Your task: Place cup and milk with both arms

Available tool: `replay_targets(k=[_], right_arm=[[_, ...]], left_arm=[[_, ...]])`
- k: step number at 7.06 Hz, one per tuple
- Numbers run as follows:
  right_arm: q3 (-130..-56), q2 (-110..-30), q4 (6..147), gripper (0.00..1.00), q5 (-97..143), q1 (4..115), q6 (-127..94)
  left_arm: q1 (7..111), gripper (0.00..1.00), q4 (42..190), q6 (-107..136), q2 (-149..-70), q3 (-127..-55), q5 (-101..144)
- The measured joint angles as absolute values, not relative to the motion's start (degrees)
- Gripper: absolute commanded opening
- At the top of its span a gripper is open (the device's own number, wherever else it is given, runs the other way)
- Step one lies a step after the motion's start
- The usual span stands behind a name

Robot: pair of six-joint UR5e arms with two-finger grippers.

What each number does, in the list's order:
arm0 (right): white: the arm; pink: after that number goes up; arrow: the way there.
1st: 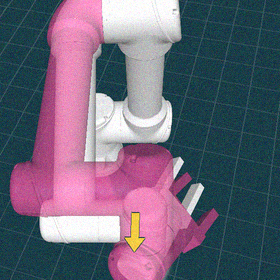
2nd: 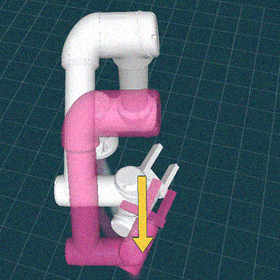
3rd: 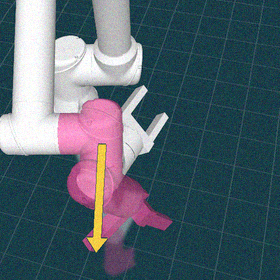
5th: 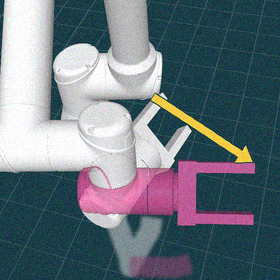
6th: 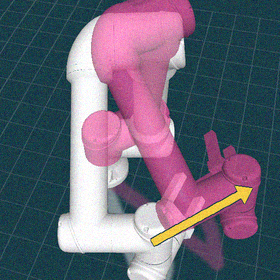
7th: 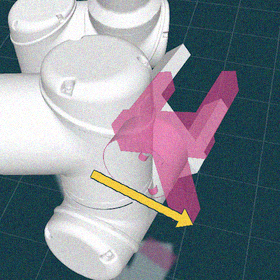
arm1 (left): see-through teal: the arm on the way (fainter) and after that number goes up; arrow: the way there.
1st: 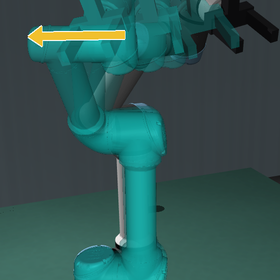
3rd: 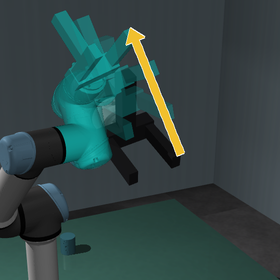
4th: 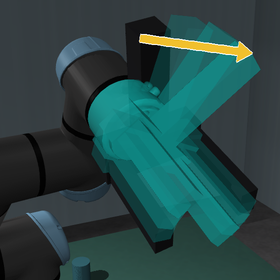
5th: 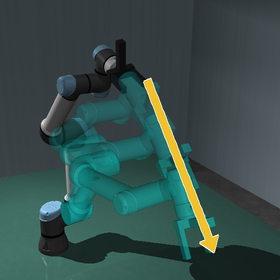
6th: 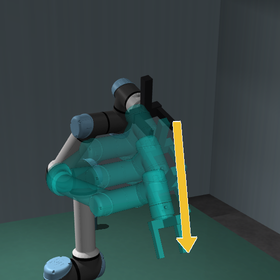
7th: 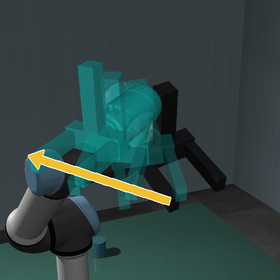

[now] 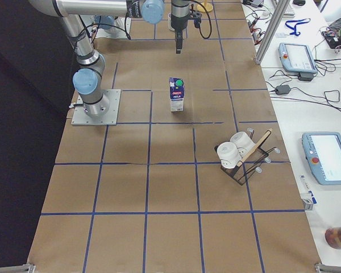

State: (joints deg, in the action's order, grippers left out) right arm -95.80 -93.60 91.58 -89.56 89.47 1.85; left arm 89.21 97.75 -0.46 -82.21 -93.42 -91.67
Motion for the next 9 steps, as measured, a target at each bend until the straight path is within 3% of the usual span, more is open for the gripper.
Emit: replay_targets(k=[5,9], right_arm=[[-95.8,-93.6,91.4,1.00,-89.6,89.5,2.0],[-95.8,-93.6,91.2,1.00,-89.5,89.5,2.0]], left_arm=[[82.4,1.00,97.4,-3.2,-82.6,-96.7,-91.7],[75.3,1.00,86.1,-11.7,-88.0,-102.3,-91.9]])
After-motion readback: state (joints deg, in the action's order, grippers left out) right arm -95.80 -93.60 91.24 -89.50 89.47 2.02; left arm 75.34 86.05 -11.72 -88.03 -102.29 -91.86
